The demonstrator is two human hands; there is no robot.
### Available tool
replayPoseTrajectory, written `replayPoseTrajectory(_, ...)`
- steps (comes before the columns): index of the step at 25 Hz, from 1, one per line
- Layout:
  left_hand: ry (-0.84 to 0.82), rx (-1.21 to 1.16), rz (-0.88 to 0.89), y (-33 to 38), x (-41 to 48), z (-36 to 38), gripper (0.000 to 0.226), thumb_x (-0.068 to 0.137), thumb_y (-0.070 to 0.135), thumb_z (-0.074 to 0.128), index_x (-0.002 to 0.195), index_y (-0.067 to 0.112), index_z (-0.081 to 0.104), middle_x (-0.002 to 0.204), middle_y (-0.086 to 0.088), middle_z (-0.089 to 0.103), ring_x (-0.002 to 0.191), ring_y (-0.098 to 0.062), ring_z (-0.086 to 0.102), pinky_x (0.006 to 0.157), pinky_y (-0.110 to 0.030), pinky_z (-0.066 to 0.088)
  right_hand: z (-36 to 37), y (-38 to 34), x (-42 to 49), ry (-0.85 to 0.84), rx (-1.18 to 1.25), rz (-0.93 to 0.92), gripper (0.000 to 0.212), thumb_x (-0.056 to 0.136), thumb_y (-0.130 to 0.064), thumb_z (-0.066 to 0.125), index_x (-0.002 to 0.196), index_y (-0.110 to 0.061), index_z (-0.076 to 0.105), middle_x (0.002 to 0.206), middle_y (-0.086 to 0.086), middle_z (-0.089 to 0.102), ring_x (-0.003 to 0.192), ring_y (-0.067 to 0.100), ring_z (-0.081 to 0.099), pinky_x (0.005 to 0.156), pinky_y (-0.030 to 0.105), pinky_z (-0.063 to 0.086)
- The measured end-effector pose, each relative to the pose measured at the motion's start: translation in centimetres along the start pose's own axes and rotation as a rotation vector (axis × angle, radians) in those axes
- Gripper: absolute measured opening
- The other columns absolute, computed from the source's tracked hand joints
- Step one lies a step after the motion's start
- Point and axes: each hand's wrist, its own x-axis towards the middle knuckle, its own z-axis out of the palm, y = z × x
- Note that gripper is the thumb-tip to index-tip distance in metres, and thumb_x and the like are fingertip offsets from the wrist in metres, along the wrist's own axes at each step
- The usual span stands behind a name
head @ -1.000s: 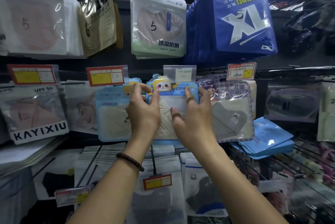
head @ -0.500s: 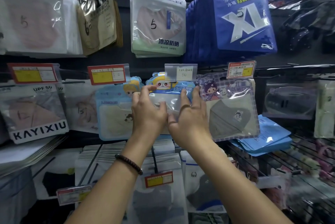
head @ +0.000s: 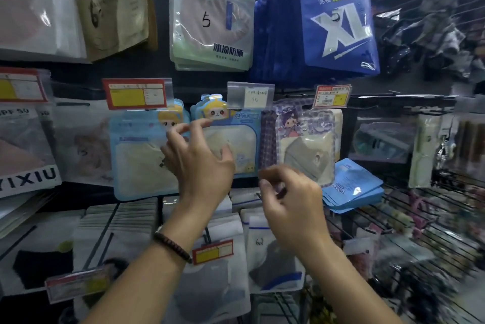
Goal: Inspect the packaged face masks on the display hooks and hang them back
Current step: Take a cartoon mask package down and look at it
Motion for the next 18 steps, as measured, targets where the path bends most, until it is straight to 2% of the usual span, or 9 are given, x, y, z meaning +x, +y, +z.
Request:
replayPoseTrajectory(2, 0.077, -0.105, 0.100, 1.3, -2.2, 0.4, 0.041, 0.084, 0.020, 0.076, 0.119, 0.025, 0.057, 0.127, -0.003, 0.045, 0.121, -0.025, 0.042, 0.102, -0.032, 0.033, -2.5, 3.1, -0.8, 0.055, -0.071, 0.048, 0.009, 0.092, -0.014, 0.073, 0.095, -0.020, 0.079, 0.088, -0.009, 0.077, 0.081, 0.015, 0.070, 0.074, 0.036, 0.056)
replayPoseTrajectory(4, 0.055, -0.282, 0.252, 3.2, -4.7, 1.0, 0.027, 0.085, 0.010, 0.074, 0.106, 0.020, 0.058, 0.110, 0.000, 0.053, 0.101, -0.017, 0.050, 0.091, -0.025, 0.043, -5.1, 6.9, -0.9, 0.088, -0.149, 0.149, 0.011, 0.090, -0.009, 0.075, 0.089, -0.020, 0.080, 0.086, -0.007, 0.079, 0.081, 0.019, 0.072, 0.076, 0.040, 0.057)
replayPoseTrajectory(7, -0.190, -0.439, 0.396, 6.3, -8.2, 3.3, 0.021, 0.088, 0.002, 0.073, 0.094, 0.018, 0.061, 0.089, 0.005, 0.058, 0.078, -0.010, 0.056, 0.069, -0.017, 0.045, -8.5, 13.3, -0.1, 0.028, -0.271, 0.275, 0.016, 0.090, -0.007, 0.073, 0.095, -0.018, 0.083, 0.094, -0.002, 0.082, 0.092, 0.024, 0.076, 0.087, 0.041, 0.058)
replayPoseTrajectory(9, -0.409, -0.460, 0.349, 7.8, -9.9, 6.2, 0.019, 0.090, 0.003, 0.071, 0.093, 0.021, 0.066, 0.084, 0.010, 0.062, 0.074, -0.009, 0.061, 0.063, -0.017, 0.046, -10.0, 17.3, 0.7, -0.043, -0.309, 0.336, 0.024, 0.090, -0.003, 0.069, 0.103, -0.017, 0.084, 0.103, 0.000, 0.082, 0.100, 0.022, 0.076, 0.092, 0.033, 0.055)
replayPoseTrajectory(11, -0.624, -0.431, 0.206, 9.2, -11.3, 10.1, 0.020, 0.094, 0.006, 0.067, 0.096, 0.026, 0.071, 0.086, 0.013, 0.067, 0.071, -0.003, 0.062, 0.064, -0.016, 0.046, -11.2, 21.7, 1.6, -0.087, -0.320, 0.399, 0.029, 0.088, -0.002, 0.066, 0.109, -0.016, 0.082, 0.111, 0.003, 0.080, 0.107, 0.023, 0.073, 0.092, 0.029, 0.049)
replayPoseTrajectory(13, -0.779, -0.350, 0.064, 10.1, -11.7, 14.0, 0.021, 0.098, 0.012, 0.065, 0.103, 0.030, 0.075, 0.098, 0.015, 0.072, 0.079, -0.001, 0.065, 0.073, -0.020, 0.049, -12.4, 25.5, 2.9, -0.090, -0.312, 0.494, 0.032, 0.090, -0.007, 0.065, 0.116, -0.017, 0.079, 0.118, 0.009, 0.076, 0.110, 0.028, 0.070, 0.091, 0.031, 0.048)
replayPoseTrajectory(14, -0.834, -0.299, 0.027, 10.5, -11.9, 15.8, 0.022, 0.100, 0.015, 0.065, 0.109, 0.031, 0.075, 0.108, 0.015, 0.073, 0.088, -0.005, 0.068, 0.078, -0.023, 0.050, -13.0, 27.2, 3.5, -0.081, -0.284, 0.553, 0.035, 0.090, -0.008, 0.064, 0.121, -0.016, 0.076, 0.121, 0.012, 0.074, 0.111, 0.031, 0.070, 0.089, 0.032, 0.048)
replayPoseTrajectory(16, -0.887, -0.186, 0.042, 11.4, -12.0, 19.5, 0.026, 0.098, 0.021, 0.067, 0.121, 0.034, 0.073, 0.128, 0.013, 0.069, 0.107, -0.012, 0.068, 0.089, -0.023, 0.048, -14.4, 30.4, 4.8, -0.067, -0.210, 0.645, 0.041, 0.089, -0.007, 0.067, 0.130, -0.010, 0.073, 0.126, 0.016, 0.074, 0.115, 0.032, 0.069, 0.086, 0.029, 0.046)
replayPoseTrajectory(18, -0.893, -0.033, 0.138, 12.2, -11.9, 23.1, 0.038, 0.095, 0.028, 0.072, 0.132, 0.033, 0.067, 0.140, 0.006, 0.062, 0.125, -0.018, 0.060, 0.100, -0.025, 0.043, -15.3, 32.7, 5.9, -0.103, -0.177, 0.705, 0.047, 0.089, -0.005, 0.069, 0.137, -0.005, 0.068, 0.132, 0.019, 0.072, 0.121, 0.033, 0.068, 0.092, 0.031, 0.048)
